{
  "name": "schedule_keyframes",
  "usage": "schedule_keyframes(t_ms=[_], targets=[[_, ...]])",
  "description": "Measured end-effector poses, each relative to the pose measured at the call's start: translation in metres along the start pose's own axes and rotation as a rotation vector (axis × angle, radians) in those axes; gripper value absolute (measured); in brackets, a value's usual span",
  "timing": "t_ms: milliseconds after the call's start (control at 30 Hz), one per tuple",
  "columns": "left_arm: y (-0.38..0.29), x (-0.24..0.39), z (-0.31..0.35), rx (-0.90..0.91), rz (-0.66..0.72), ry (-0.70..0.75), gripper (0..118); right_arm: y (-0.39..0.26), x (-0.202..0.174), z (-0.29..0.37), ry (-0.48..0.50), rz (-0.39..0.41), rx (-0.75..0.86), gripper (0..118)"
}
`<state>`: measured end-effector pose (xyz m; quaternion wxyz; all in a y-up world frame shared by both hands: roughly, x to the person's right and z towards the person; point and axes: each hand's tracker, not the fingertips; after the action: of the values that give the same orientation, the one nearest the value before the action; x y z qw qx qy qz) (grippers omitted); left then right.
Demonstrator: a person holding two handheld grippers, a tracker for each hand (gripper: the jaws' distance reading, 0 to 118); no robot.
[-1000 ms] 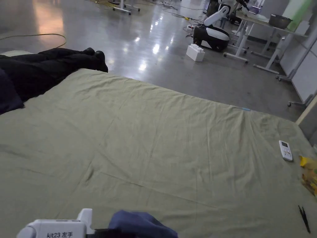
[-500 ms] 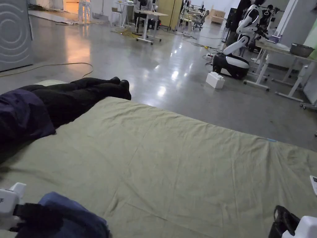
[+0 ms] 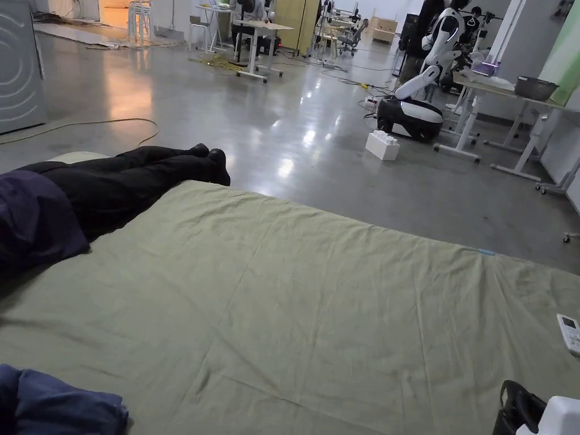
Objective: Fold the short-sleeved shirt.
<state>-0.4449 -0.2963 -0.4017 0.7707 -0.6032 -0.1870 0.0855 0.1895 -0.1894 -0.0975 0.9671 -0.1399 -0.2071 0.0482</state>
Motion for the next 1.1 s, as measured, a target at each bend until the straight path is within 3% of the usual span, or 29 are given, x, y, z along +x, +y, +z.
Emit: schedule_keyframes(t_ms=[133,267,467,733,967,1000,1100], targets=[[-0.003,0.014,-0.003,0.002,-0.102,0.225,63,-0.005,0.0,0.002,0.01,0.0,-0.009,1],[-0.005,0.032,0.005,0.043,-0.233,0.461,63,-0.009,0.003,0.003,0.013,0.013,-0.008,1],[-0.009,0.079,0.026,0.197,-0.408,0.697,63,-0.015,0.013,0.002,0.015,-0.012,-0.015,1],[-0.034,0.175,0.023,0.526,-0.416,0.481,62,-0.025,0.028,0.002,-0.004,-0.089,-0.018,1],[-0.072,0.273,-0.006,0.834,-0.369,0.15,62,-0.031,0.036,0.008,-0.039,-0.107,0.0,1],[-0.076,0.284,-0.008,0.886,-0.363,0.201,62,-0.031,0.036,0.008,-0.041,-0.105,-0.001,1],[-0.081,0.313,-0.02,0.967,-0.361,0.168,62,-0.031,0.037,0.011,-0.046,-0.091,0.014,1]])
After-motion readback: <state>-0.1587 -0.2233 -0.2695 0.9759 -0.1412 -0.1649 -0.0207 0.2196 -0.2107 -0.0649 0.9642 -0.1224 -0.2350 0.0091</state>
